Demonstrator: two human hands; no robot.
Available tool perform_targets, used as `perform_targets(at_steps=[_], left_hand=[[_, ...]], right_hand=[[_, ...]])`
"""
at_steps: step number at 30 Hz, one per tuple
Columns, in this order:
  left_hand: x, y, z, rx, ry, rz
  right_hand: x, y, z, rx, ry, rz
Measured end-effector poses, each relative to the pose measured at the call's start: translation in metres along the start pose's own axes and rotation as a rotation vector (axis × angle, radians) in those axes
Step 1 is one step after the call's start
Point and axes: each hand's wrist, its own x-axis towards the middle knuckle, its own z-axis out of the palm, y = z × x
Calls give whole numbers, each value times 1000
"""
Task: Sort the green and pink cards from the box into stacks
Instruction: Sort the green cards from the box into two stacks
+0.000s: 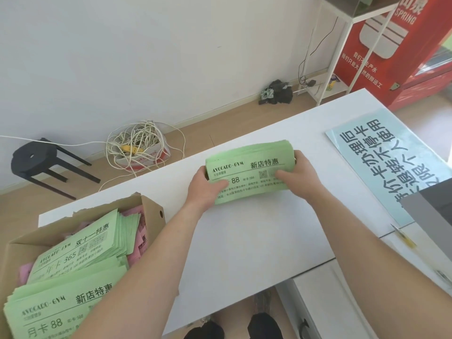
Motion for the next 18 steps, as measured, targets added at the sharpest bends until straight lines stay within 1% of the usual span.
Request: perform_targets(at_steps=[4, 10, 14, 16, 18], left_hand=[[28, 15, -1, 154, 62, -74], [38, 28, 3, 484, 112, -143], [36, 24, 2, 519, 164, -162], [34, 24, 4, 594, 206, -111], [31, 24, 4, 660, 246, 6]], right_hand=[[40, -28, 15, -178, -29, 70], [65, -38, 31, -354, 22, 126], [56, -34, 33, -504, 73, 105], [52, -32, 32, -540, 92, 102], [49, -28, 30, -550, 152, 74]])
